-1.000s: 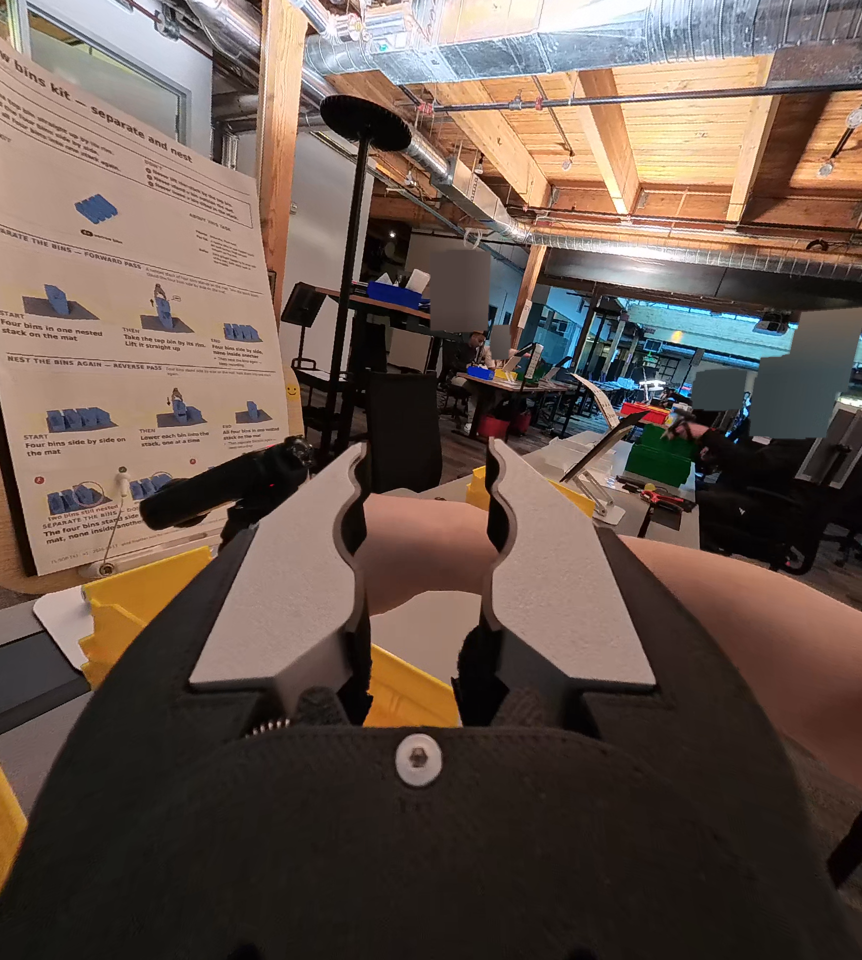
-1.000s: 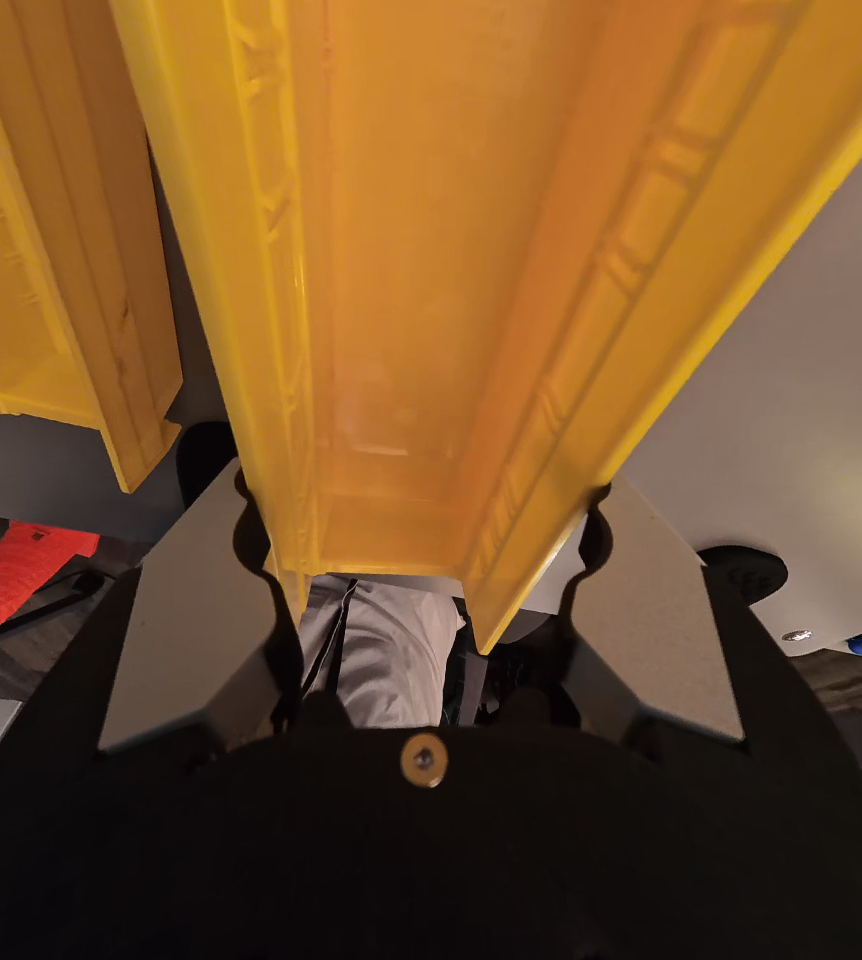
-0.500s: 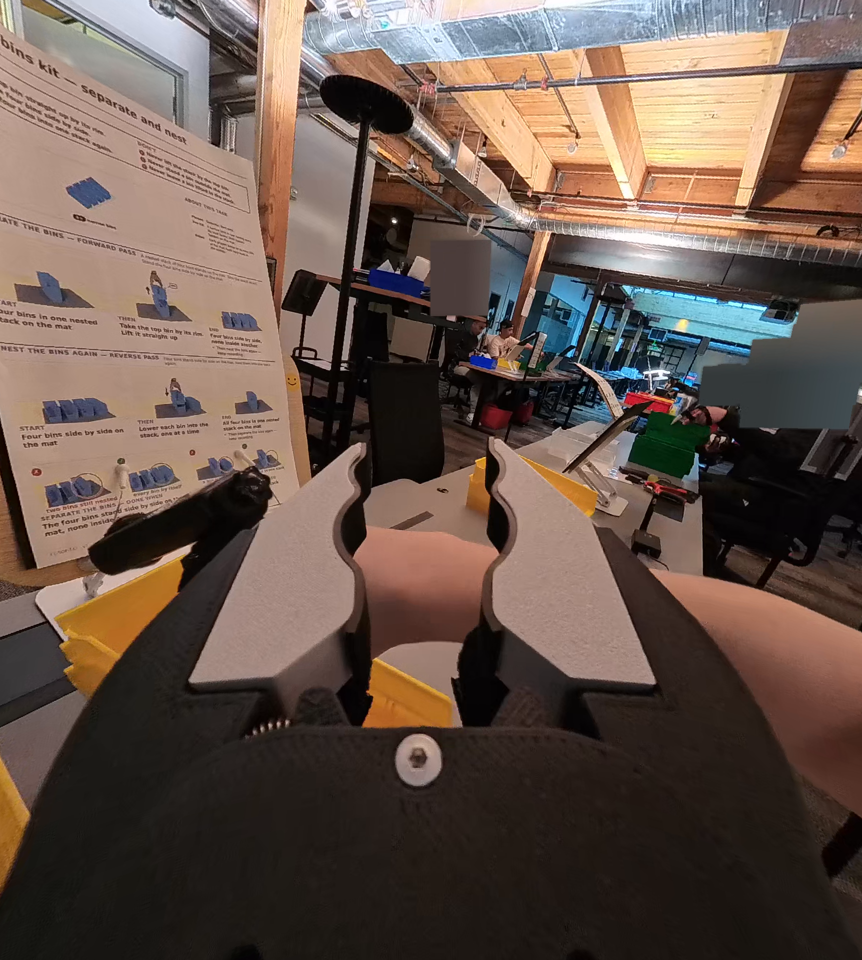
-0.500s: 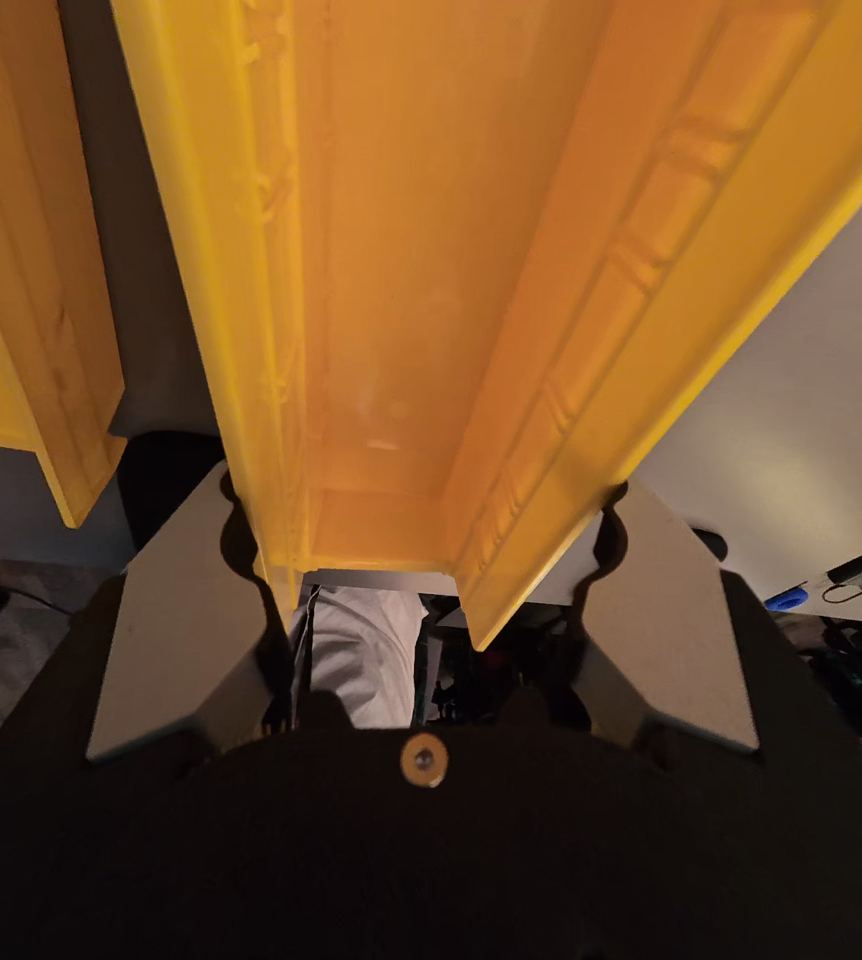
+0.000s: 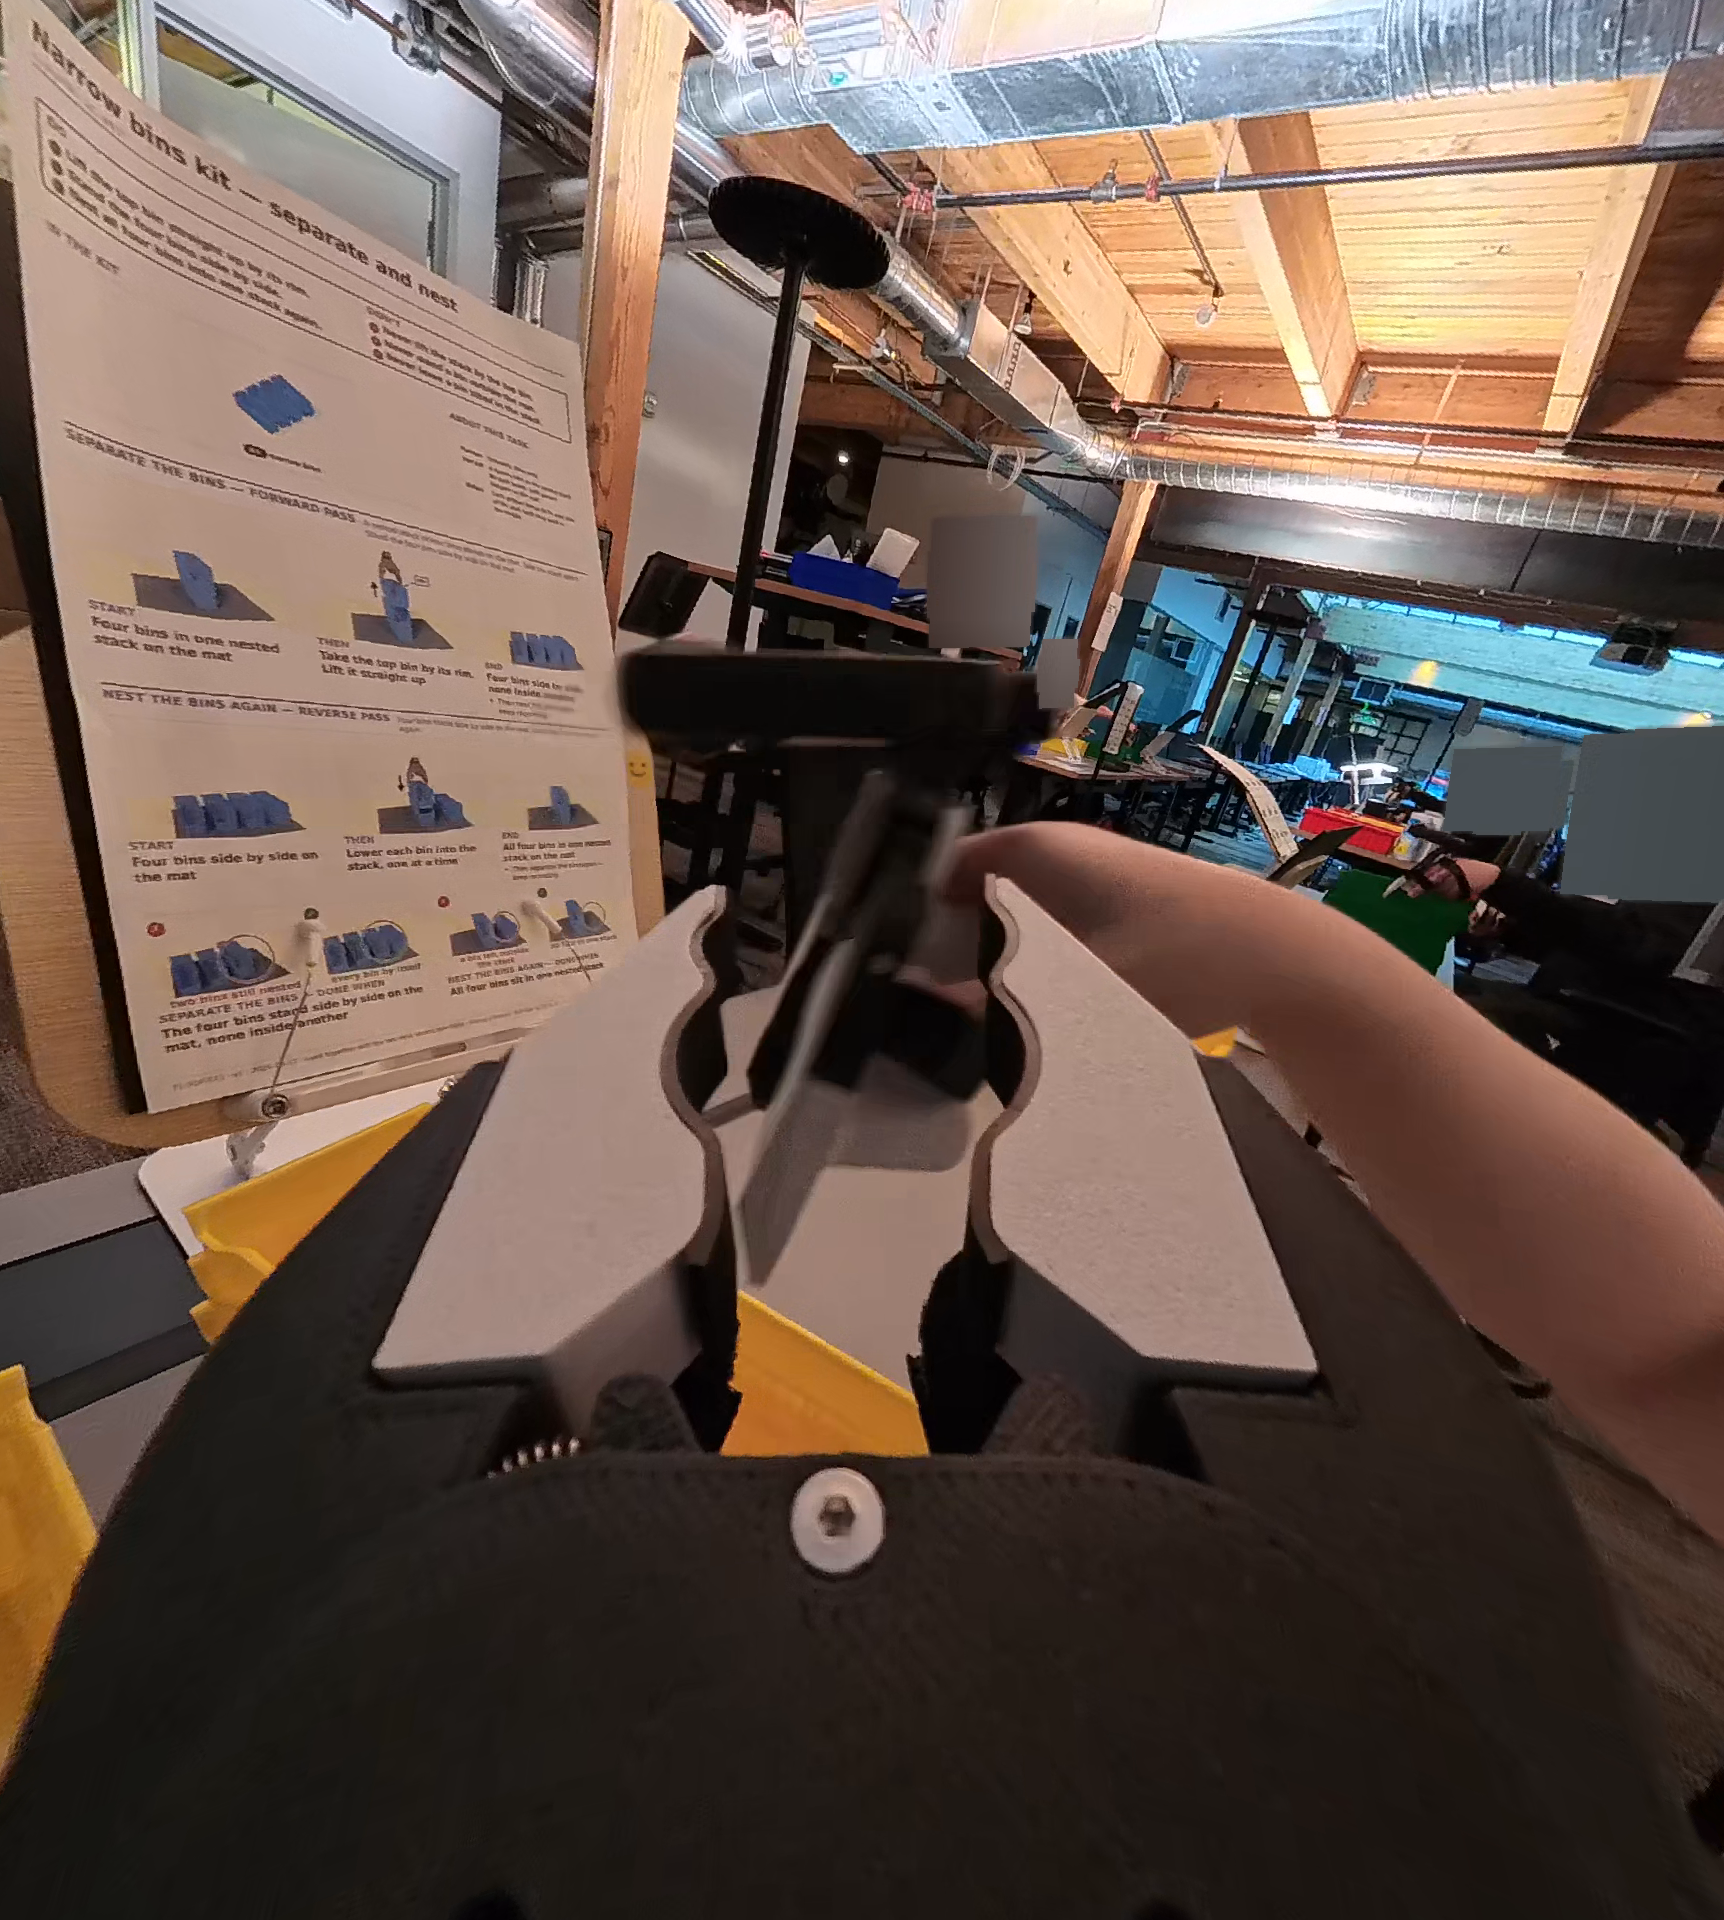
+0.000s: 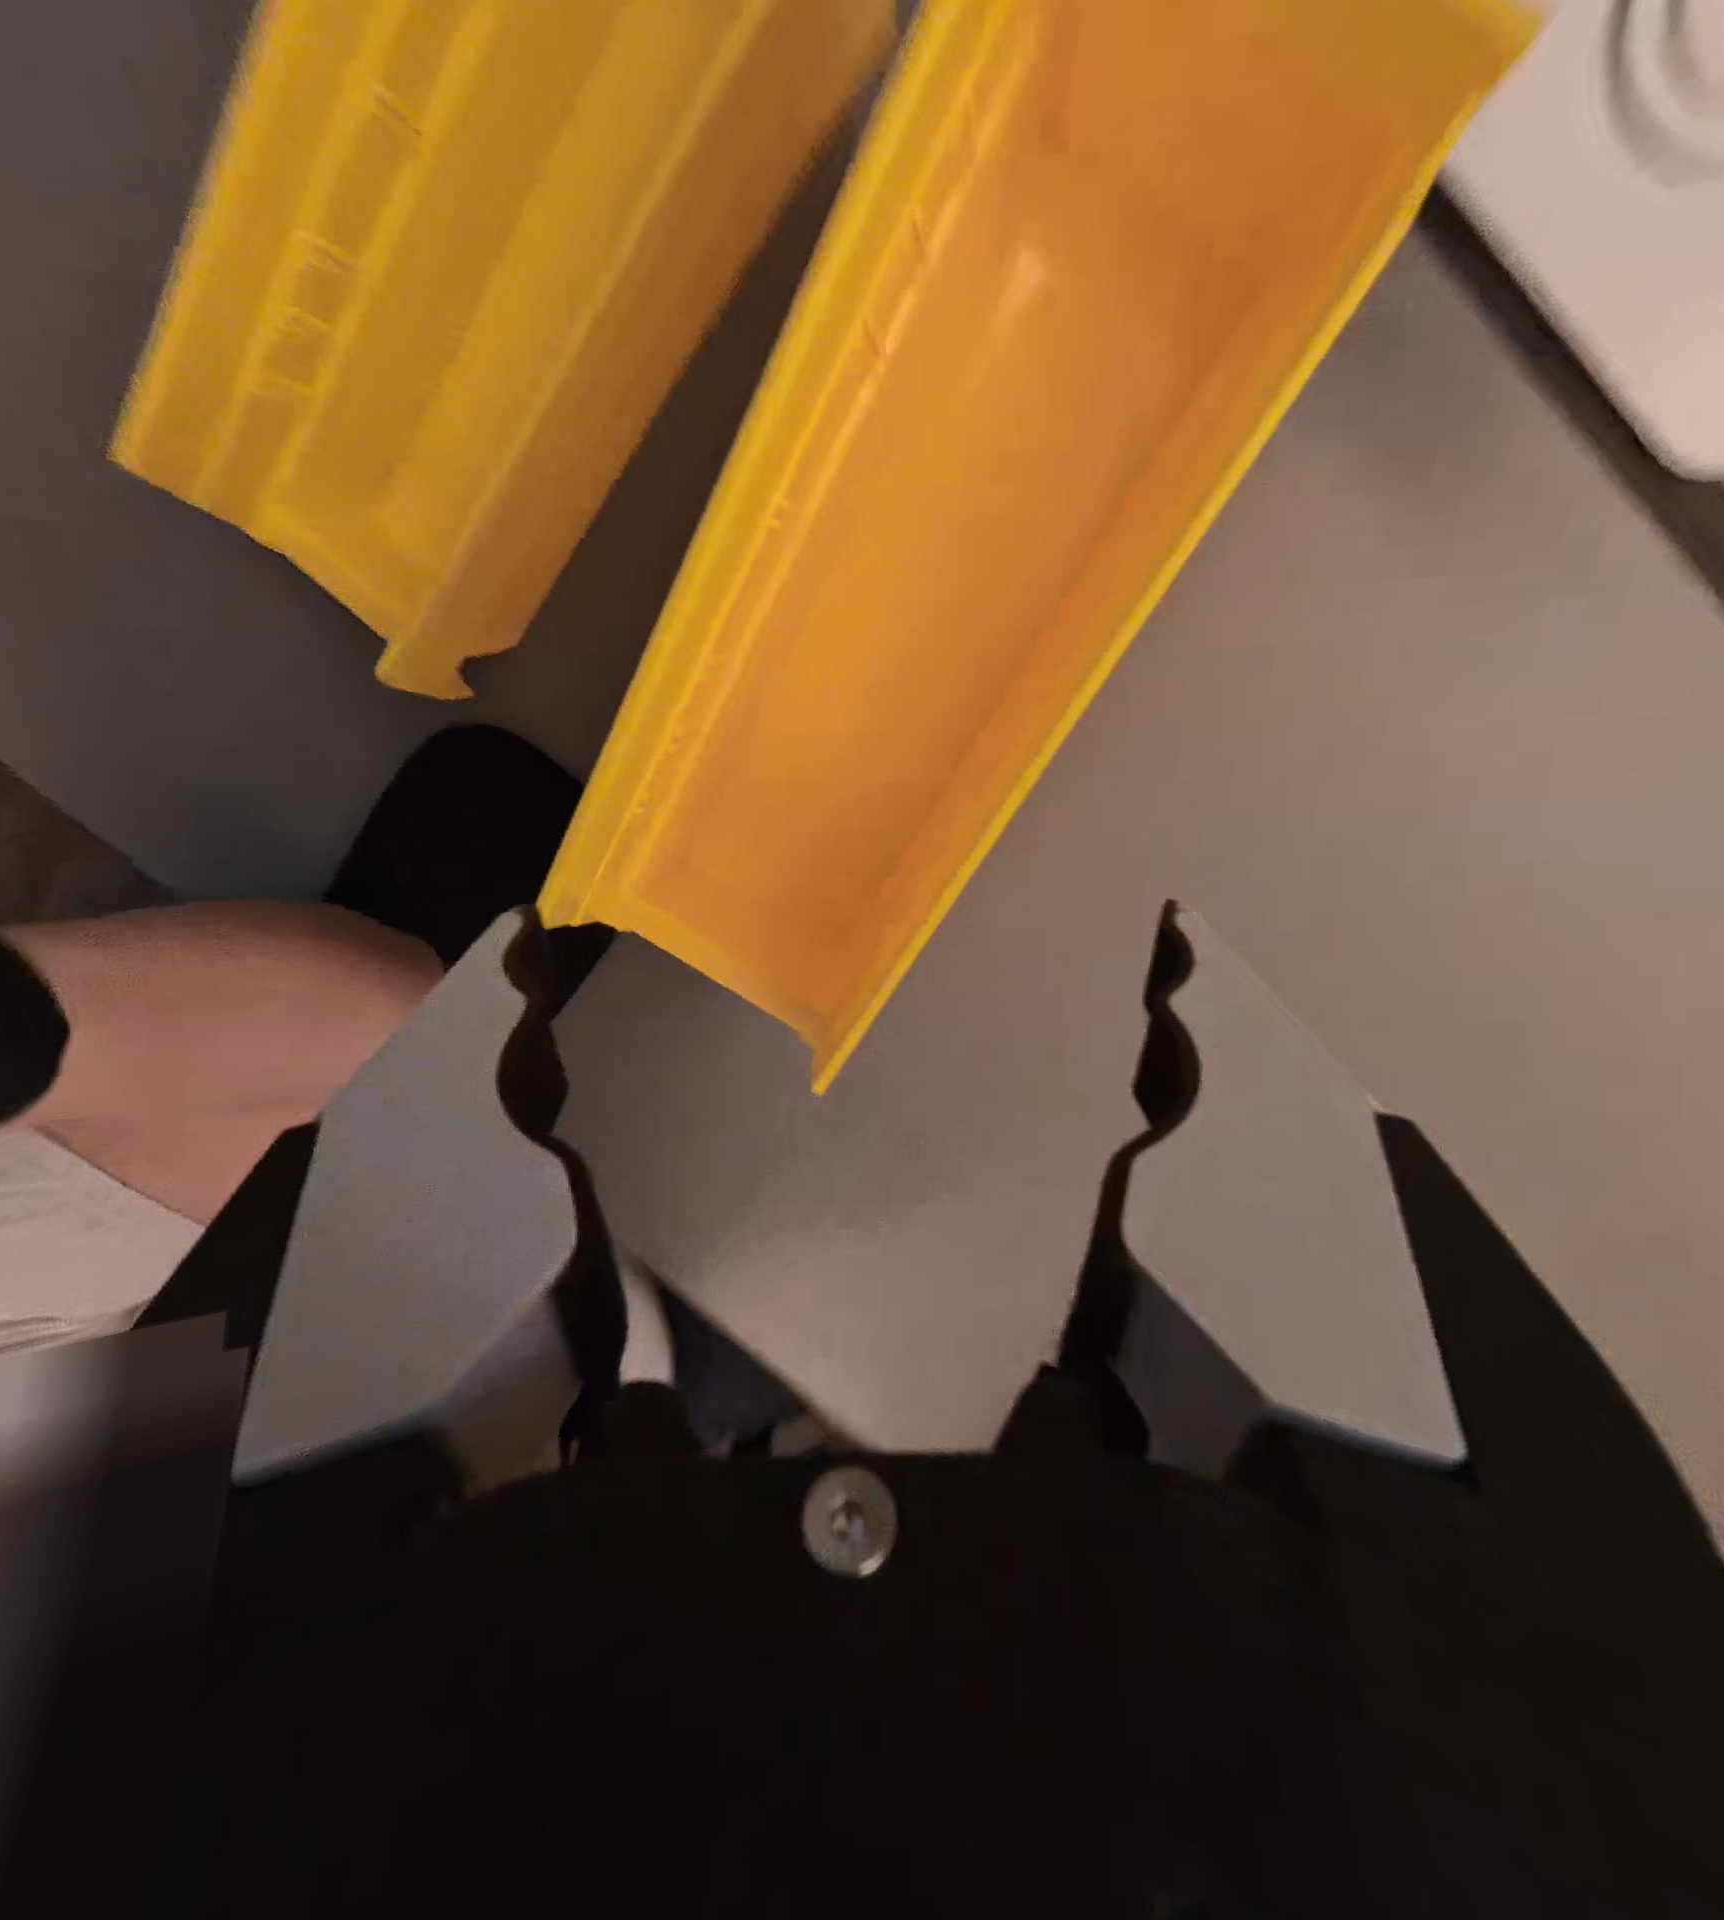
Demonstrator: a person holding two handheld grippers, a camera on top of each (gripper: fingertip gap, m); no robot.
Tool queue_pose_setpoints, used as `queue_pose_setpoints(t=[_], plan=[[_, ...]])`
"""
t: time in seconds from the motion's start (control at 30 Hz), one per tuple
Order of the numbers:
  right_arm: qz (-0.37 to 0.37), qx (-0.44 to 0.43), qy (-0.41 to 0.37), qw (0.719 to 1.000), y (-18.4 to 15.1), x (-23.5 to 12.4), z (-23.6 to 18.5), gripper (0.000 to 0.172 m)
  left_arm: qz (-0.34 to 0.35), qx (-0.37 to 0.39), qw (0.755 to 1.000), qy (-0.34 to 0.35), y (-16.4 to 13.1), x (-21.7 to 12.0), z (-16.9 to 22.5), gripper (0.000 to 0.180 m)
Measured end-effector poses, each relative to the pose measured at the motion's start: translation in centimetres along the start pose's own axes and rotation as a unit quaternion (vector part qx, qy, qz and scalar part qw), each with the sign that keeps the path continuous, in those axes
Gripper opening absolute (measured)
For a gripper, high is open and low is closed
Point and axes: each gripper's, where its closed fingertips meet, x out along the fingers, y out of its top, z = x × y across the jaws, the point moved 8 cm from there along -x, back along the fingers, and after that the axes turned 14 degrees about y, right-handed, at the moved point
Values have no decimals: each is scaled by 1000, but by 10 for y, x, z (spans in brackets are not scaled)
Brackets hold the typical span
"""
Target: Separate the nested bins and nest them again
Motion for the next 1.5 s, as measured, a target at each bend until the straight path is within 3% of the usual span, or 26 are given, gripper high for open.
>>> queue_pose_setpoints(t=[0.07, 0.13, 0.23, 0.33, 0.37, 0.47, 0.53, 0.63, 0.73, 0.8, 0.9, 1.0, 1.13, 1.2, 1.27, 1.33, 1.37, 1.5], plan=[[105, -83, 10, 991, -18, -22, 1, 103, 1, 3, 1000, 6, -1, 3, 1, 46], [215, -169, -29, 961, -42, -43, 11, 102, 6, 7, 1000, 11, -1, 7, 5, 46], [375, -252, -119, 884, -86, -65, 36, 102, 25, 12, 1000, 11, -2, 15, 17, 44], [509, -325, -107, 790, -128, -62, 63, 101, 52, 33, 998, -12, -4, 24, 43, 44], [537, -335, -84, 770, -133, -61, 72, 101, 60, 47, 997, -14, -6, 27, 51, 45], [567, -327, -19, 756, -130, -67, 98, 97, 82, 94, 992, 20, -9, 35, 60, 50], [600, -338, -5, 725, -129, -80, 108, 79, 79, 119, 989, 48, -11, 37, 58, 56], [636, -347, -58, 687, -137, -89, 125, 51, 91, 133, 986, 48, -10, 34, 61, 63], [604, -355, -137, 700, -144, -83, 144, 46, 103, 143, 983, 57, -9, 31, 67, 64], [585, -347, -152, 717, -145, -80, 154, 46, 89, 174, 975, 102, -10, 30, 66, 72], [578, -329, -105, 739, -144, -78, 162, 47, 47, 231, 939, 252, -7, 17, 42, 87], [566, -319, -45, 759, -141, -75, 164, 48, -14, 233, 899, 369, -11, -4, -1, 93], [531, -329, -38, 780, -140, -75, 163, 51, -202, 137, 900, 361, -46, 0, -76, 103], [499, -300, -20, 813, -142, -76, 167, 54, -260, 83, 896, 349, -60, 6, -110, 101], [496, -287, 14, 819, -149, -82, 170, 61, -300, 64, 877, 370, -73, 9, -137, 107], [496, -276, 46, 822, -157, -90, 175, 66, -360, 48, 848, 385, -91, 15, -154, 124], [501, -268, 48, 821, -161, -95, 180, 67, -398, 52, 827, 394, -102, 18, -160, 135], [518, -246, 49, 818, -175, -110, 194, 67, -521, 72, 730, 437, -140, 22, -179, 150]])
